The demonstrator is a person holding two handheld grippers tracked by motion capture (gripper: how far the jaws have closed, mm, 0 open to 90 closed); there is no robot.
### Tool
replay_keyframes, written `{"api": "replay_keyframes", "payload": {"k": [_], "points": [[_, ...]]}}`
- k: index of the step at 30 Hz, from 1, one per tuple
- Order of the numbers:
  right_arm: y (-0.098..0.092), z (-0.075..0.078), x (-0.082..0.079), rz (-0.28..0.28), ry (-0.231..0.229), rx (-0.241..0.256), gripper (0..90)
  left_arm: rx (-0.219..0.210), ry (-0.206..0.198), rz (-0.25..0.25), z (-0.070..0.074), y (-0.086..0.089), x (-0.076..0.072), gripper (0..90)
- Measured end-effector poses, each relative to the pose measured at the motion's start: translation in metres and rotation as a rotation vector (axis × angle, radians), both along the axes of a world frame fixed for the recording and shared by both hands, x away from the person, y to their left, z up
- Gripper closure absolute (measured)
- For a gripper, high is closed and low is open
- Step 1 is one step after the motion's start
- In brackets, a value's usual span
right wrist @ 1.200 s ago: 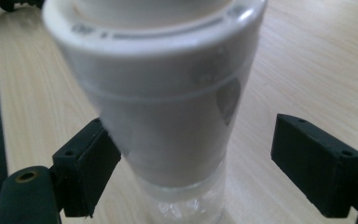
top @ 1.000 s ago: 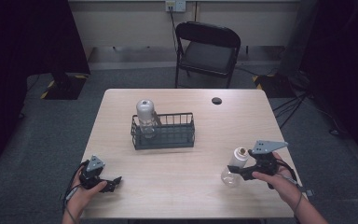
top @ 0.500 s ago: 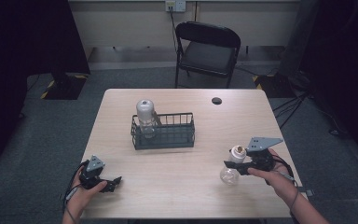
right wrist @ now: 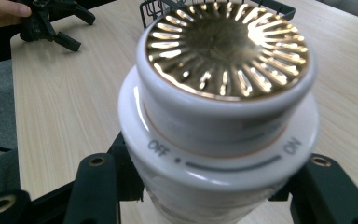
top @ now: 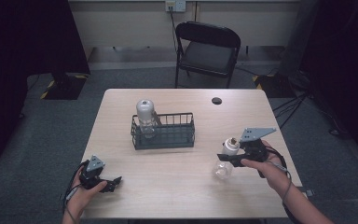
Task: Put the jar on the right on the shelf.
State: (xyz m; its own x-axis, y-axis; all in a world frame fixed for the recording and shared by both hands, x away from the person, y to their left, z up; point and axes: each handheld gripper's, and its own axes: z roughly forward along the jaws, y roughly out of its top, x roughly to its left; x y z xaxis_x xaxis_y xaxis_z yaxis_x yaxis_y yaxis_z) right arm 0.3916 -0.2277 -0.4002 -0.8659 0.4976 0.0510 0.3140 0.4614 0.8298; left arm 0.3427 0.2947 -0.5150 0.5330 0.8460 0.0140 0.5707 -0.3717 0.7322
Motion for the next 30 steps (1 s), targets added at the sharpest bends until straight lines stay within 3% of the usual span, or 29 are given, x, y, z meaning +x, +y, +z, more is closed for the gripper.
{"api": "replay_keyframes", "payload": {"k": [30], "points": [[0.041,0.043,0.033,0.038,-0.015,0.007,45.4,0.005,-0.001,-0.004,0.000,0.000,0.000,0.2]]}}
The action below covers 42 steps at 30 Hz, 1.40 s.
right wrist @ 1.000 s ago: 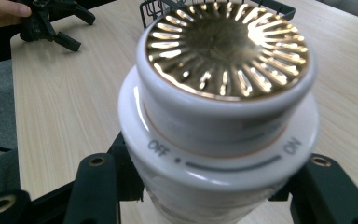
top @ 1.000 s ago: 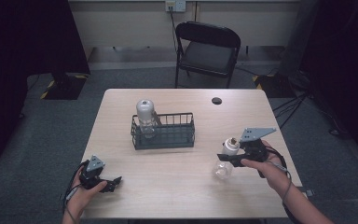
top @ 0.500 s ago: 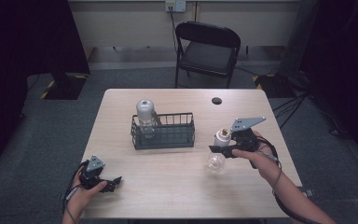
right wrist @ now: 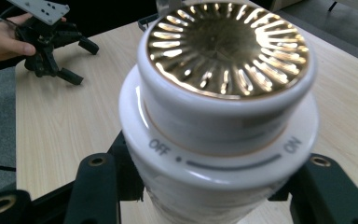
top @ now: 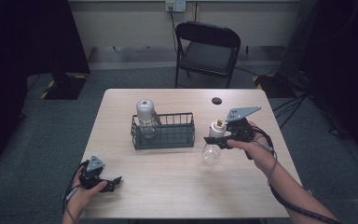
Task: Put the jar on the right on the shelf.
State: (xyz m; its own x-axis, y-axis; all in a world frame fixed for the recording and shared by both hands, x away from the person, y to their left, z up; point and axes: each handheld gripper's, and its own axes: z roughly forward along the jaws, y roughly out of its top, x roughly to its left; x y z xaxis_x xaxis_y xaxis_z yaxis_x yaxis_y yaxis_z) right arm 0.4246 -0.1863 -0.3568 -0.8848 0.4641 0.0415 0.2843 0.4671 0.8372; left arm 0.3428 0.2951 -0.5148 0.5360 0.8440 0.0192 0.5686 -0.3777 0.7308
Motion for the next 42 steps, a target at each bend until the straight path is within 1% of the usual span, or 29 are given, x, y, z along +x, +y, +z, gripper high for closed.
{"api": "replay_keyframes", "payload": {"k": [2,7,11,18,26,33,38,42], "points": [[0.003,0.003,0.002,0.012,-0.005,-0.001,45.4,0.000,0.000,0.000,0.000,0.000,0.000,0.2],[0.012,0.011,0.005,0.020,-0.011,0.005,45.4,0.000,0.000,0.000,0.000,0.000,0.000,0.2],[0.019,0.016,0.009,0.031,-0.010,-0.001,45.4,0.000,0.000,0.000,0.000,0.000,0.000,0.2],[0.029,0.027,0.015,0.032,-0.017,0.002,45.4,0.000,0.000,0.000,0.000,0.000,0.000,0.2],[0.039,0.043,0.022,0.035,-0.029,-0.006,45.4,0.000,0.000,0.000,0.000,0.000,0.000,0.2],[0.046,0.057,0.028,0.032,-0.041,0.001,45.4,0.000,0.000,0.000,0.000,0.000,0.000,0.2],[0.052,0.063,0.032,0.030,-0.047,-0.004,45.4,0.000,0.000,0.000,0.000,0.000,0.000,0.2],[0.056,0.065,0.037,0.025,-0.049,0.001,45.4,0.000,0.000,0.000,0.000,0.000,0.000,0.2]]}}
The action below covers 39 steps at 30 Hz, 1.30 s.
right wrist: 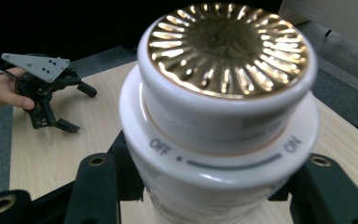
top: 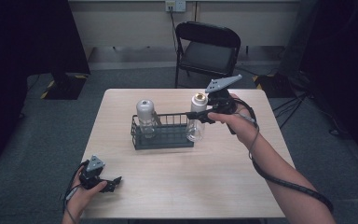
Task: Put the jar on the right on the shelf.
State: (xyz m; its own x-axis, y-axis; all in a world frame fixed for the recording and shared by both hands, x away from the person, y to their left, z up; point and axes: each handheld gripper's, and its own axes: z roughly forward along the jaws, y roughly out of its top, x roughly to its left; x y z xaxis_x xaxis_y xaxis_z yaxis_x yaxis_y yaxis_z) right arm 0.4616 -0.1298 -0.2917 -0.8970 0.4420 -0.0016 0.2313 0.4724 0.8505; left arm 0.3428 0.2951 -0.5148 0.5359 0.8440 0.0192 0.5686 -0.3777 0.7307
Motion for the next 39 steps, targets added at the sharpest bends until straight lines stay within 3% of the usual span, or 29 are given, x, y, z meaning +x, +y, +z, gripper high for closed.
{"api": "replay_keyframes", "payload": {"k": [39], "points": [[0.029,-0.005,0.045,-0.069,-0.005,0.014,45.5,-0.003,0.000,0.002,0.000,0.000,0.000,0.2]]}}
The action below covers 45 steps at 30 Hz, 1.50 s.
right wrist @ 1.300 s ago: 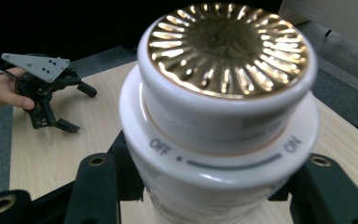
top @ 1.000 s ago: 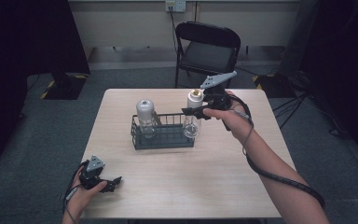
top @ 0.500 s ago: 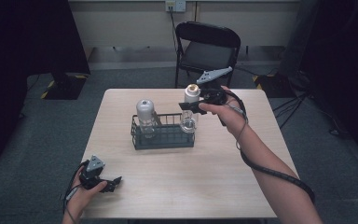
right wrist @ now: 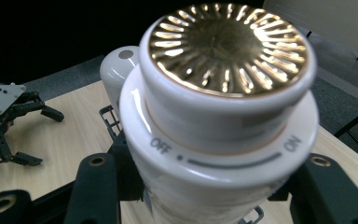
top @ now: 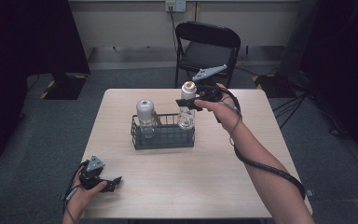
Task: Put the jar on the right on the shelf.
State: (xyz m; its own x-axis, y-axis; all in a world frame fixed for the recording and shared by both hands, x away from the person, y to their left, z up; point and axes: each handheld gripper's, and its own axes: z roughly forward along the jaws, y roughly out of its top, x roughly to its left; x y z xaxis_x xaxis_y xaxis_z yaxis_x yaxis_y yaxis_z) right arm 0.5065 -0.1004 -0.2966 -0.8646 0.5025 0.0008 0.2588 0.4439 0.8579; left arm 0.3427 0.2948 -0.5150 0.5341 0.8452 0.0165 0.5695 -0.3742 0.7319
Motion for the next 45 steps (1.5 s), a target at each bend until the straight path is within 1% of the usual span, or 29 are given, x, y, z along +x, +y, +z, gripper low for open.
{"api": "replay_keyframes", "payload": {"k": [11,14,29,30,36,41,45], "points": [[0.008,-0.007,0.010,-0.011,0.007,0.007,45.4,0.002,0.000,-0.001,0.000,0.000,0.000,0.2],[0.011,-0.010,0.012,-0.012,0.009,0.001,45.4,0.002,0.000,-0.001,0.000,0.000,0.000,0.2],[0.022,-0.026,0.020,-0.022,0.015,0.004,45.4,-0.001,0.000,0.000,0.000,0.000,0.000,0.2],[0.023,-0.027,0.021,-0.025,0.021,0.004,45.4,-0.001,0.000,0.000,0.000,0.000,0.000,0.2],[0.030,-0.036,0.021,-0.020,0.023,-0.015,45.4,-0.001,0.000,0.000,0.000,0.000,0.000,0.2],[0.035,-0.045,0.022,-0.020,0.037,-0.020,45.4,0.000,0.000,0.000,0.000,0.000,0.000,0.2],[0.039,-0.053,0.022,-0.018,0.039,-0.029,45.4,0.000,0.000,0.000,0.000,0.000,0.000,0.2]]}}
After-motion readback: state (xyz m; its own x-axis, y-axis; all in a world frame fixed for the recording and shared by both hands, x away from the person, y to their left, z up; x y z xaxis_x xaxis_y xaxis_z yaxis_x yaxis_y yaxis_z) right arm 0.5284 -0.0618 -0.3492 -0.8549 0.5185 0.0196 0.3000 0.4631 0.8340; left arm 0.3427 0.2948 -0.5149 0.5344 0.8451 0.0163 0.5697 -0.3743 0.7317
